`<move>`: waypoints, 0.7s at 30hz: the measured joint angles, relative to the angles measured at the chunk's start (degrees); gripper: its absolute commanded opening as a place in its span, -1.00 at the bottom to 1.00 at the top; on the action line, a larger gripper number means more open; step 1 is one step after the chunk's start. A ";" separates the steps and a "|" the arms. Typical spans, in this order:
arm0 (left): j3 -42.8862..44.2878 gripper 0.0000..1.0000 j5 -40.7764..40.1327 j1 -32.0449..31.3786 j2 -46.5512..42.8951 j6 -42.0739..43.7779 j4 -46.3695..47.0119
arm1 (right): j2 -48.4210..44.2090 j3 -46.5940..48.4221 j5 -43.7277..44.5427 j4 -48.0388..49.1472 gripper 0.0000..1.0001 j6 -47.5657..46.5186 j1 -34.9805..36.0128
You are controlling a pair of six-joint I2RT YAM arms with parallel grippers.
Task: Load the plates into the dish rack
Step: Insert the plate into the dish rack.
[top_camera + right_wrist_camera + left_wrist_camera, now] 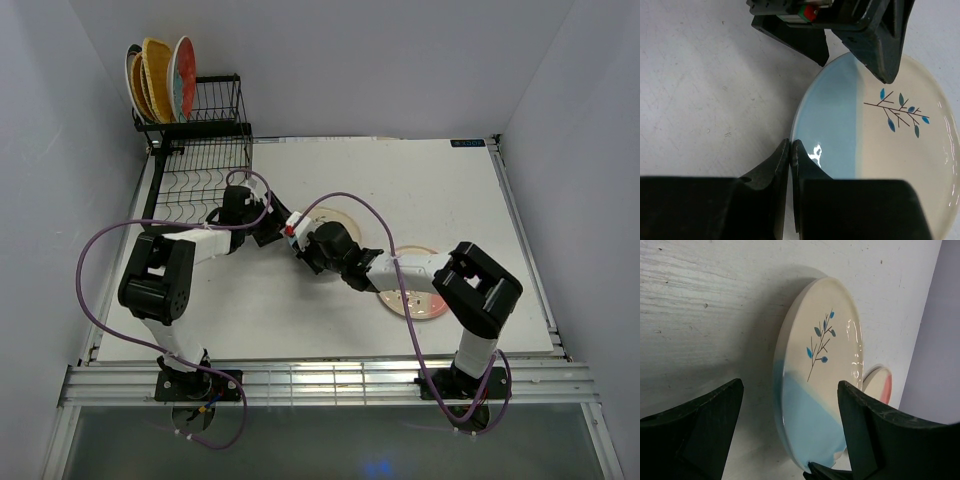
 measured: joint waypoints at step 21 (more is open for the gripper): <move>0.02 0.00 3.39 -1.84 0.50 -3.39 -0.07 | 0.00 1.09 2.21 2.47 -0.84 -0.02 2.12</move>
